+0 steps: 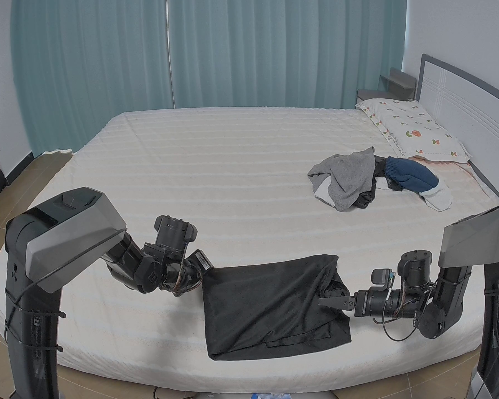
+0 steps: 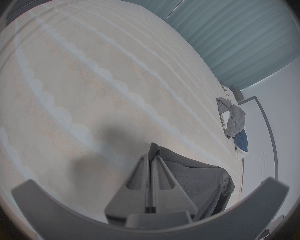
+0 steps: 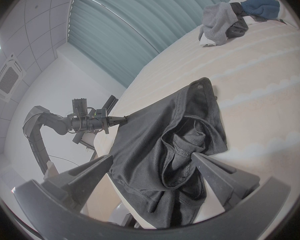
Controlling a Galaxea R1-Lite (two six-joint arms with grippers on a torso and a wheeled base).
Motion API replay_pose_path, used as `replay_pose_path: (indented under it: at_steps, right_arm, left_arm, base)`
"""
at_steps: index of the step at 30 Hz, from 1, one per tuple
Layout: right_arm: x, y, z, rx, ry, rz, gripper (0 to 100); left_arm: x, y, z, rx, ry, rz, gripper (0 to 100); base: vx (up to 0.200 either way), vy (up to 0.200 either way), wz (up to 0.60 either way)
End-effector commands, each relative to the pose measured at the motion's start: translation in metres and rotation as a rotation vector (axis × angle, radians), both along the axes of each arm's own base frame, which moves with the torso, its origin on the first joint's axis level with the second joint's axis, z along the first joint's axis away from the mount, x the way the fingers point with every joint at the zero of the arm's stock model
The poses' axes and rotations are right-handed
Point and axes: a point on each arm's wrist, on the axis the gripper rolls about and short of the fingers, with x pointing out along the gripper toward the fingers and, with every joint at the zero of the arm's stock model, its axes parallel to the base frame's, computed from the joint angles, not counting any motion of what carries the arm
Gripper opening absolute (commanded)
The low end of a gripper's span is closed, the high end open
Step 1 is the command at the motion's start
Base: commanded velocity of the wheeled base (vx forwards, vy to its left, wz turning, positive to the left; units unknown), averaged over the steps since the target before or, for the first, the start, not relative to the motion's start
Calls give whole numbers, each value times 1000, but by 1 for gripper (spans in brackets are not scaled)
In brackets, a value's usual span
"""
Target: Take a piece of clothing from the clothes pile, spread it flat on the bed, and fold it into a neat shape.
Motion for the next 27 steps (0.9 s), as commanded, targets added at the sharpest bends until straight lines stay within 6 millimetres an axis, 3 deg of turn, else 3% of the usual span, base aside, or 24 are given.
replay_pose_path:
  at_steps: [1,2,3,27]
  right_arm:
    - [2,0,-7,-4,11,-5,100]
    - [2,0,-7,-4,11,-5,100]
    - [2,-1,-7,-5,13,-7,0]
    - [-21,-20,2,-45,28,-31,0]
  left_arm:
    - [0,-1,0,0,-1,-3,0]
    - [0,-1,0,-1,1,-2,0]
    - [0,-1,0,-1,1,-2,0]
    - [0,0,0,0,2,1,0]
  base:
    - [0,0,0]
    - [0,0,0]
    - [0,0,0]
    - [0,0,0]
